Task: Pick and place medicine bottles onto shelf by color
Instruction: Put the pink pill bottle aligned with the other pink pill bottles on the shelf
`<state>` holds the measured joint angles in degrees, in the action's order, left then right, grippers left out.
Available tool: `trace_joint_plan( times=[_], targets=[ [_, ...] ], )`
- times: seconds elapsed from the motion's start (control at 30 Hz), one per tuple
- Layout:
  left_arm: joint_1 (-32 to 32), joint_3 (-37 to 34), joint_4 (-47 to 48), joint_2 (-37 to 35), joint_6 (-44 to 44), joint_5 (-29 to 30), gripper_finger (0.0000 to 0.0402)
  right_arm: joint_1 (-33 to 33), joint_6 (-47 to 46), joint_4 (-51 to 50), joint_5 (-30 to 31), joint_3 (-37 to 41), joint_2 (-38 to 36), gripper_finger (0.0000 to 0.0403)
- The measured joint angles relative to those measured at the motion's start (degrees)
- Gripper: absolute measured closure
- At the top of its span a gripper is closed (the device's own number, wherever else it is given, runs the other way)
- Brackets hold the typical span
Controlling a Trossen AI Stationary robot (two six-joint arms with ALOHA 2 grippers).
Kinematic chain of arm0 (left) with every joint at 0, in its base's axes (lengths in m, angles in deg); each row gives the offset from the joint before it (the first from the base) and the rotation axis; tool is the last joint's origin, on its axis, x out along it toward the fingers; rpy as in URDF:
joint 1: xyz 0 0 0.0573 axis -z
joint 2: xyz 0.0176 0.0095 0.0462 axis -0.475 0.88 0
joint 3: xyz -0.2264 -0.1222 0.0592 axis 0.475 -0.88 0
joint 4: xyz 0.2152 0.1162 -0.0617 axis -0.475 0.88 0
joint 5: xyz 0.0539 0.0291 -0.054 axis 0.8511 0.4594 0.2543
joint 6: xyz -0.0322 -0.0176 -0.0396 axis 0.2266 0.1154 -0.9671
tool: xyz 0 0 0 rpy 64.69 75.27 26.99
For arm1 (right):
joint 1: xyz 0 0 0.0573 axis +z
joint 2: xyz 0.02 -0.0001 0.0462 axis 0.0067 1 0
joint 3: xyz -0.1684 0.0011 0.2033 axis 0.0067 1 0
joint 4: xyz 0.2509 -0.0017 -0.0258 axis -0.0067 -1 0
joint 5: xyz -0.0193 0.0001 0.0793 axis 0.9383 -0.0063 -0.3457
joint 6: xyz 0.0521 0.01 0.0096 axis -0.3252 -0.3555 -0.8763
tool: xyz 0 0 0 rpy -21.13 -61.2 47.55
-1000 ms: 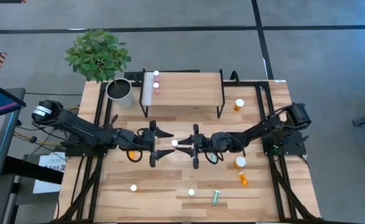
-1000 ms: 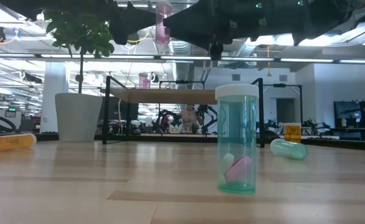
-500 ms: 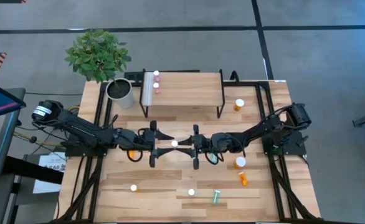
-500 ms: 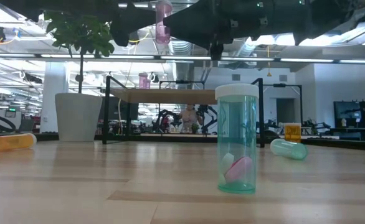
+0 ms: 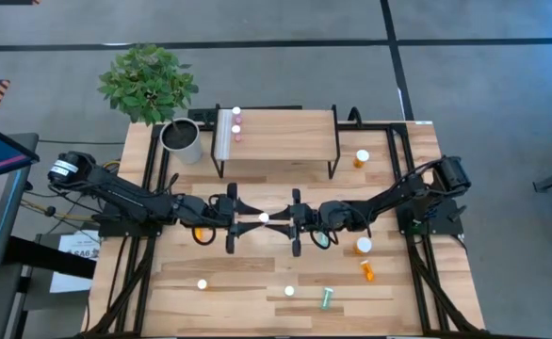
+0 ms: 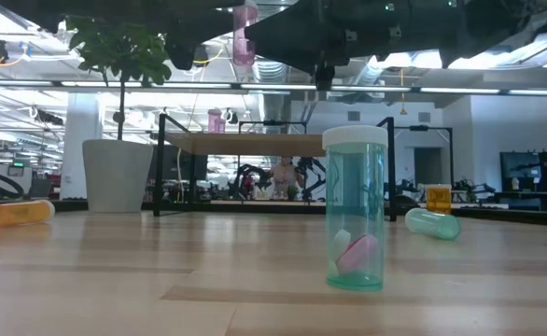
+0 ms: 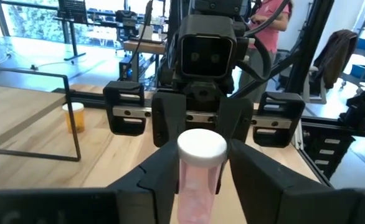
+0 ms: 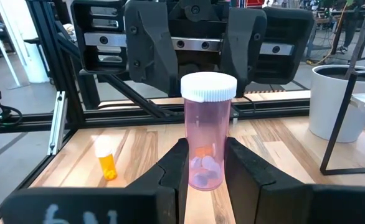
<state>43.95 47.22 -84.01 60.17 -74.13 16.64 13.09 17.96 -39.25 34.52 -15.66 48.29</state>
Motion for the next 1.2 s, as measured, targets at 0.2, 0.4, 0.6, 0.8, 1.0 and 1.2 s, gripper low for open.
trace_joint_plan(
  times=[0.2, 0.4, 0.6, 0.8, 1.0, 1.2],
  targets=[
    [0.00, 0.00, -0.02, 0.00, 0.07, -0.54, 0.0300, 0.02, 0.00, -0.02, -0.11, 0.00, 0.02, 0.0301],
    [0.00, 0.00, -0.02, 0.00, 0.09, -0.52, 0.0309, 0.02, 0.12, -0.06, -0.11, 0.00, 0.02, 0.0301],
    [0.00, -0.04, 0.13, 0.00, 0.14, 0.86, 0.0308, 0.00, 0.11, -1.05, -0.09, -0.07, 0.02, 0.0298],
    [0.00, -0.07, -0.35, -0.02, 0.16, 1.03, 0.0308, -0.09, -0.09, -2.13, -0.07, -0.05, 0.02, 0.0259],
    [-0.04, -0.04, 0.76, -0.09, 0.17, 2.18, 0.0308, -0.56, -0.98, -5.90, 0.09, -0.02, -0.65, 0.0198],
    [-0.04, -0.04, 5.78, -1.94, 0.42, 7.41, 0.0308, -0.59, -0.98, -12.69, 3.14, -0.03, -4.03, 0.0164]
  ],
)
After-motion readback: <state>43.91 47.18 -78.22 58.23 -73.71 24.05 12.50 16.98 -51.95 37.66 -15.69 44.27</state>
